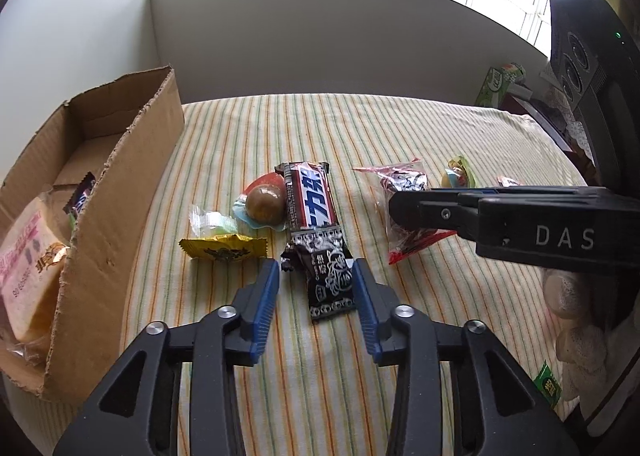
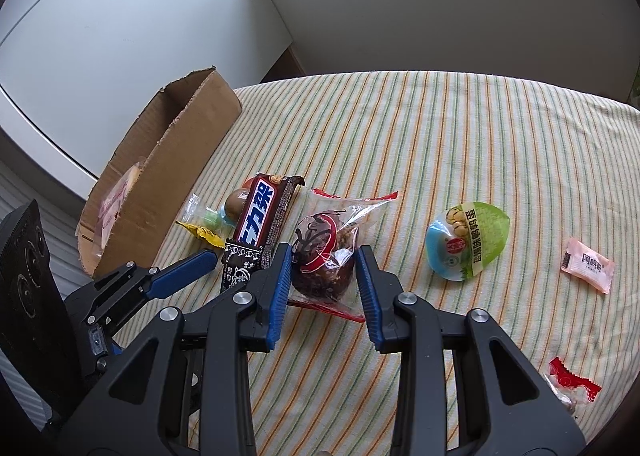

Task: Organize snacks
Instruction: 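Carry both held snacks into the cardboard box and release them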

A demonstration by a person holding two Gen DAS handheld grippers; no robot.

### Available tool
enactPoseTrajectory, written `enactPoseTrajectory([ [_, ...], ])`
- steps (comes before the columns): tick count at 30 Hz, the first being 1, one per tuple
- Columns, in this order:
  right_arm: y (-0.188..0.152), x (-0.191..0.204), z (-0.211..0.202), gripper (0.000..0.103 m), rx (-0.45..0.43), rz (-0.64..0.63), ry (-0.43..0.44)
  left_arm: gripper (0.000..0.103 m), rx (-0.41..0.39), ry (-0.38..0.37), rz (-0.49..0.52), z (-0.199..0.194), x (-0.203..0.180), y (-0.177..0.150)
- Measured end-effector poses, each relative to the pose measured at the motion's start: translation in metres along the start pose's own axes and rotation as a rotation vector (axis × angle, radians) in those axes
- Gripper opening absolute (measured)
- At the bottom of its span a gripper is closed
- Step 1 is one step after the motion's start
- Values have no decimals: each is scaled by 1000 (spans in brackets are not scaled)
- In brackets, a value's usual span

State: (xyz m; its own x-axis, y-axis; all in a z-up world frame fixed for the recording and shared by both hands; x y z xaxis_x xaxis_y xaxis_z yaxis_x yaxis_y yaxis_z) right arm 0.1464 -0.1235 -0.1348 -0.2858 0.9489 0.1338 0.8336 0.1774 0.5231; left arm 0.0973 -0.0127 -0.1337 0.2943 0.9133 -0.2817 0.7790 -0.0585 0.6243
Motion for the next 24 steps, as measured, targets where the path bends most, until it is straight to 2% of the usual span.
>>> enactPoseTrajectory([
  [7,-2,-5,2,34,3,-1,-9,39,36,12,6,14,-2,0],
  [8,-3,-5,3,34,4,0,-11,37,35,11,6,15,-3,1],
  [10,-3,-6,3,34,4,3,-12,25,37,6,4,15,-2,0],
  [11,-3,-7,2,34,3,2,-13,24,37,2,7,13,-1,0],
  [17,-5,-8,-5,34,-15,-1,-16,23,27,-11,20,5,-3,-3],
  [24,1,0,-22,34,-70,-6,-8,23,-32,-16,29,-20,-4,2],
])
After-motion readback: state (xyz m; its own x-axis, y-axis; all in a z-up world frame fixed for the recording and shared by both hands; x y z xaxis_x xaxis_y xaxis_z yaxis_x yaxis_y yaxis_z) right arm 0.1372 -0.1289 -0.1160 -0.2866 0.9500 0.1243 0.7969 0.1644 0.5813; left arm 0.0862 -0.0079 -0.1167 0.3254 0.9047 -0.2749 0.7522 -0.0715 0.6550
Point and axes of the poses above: each gripper's, at about its wrist camera, not at the fingertips, and z roughly the way its jaws point, x to its left, y to its top, the point moved 5 cm from there along z, roughly the way its jaws point, and after that the axes turned 15 degrees about -y, right-handed, at the moved point
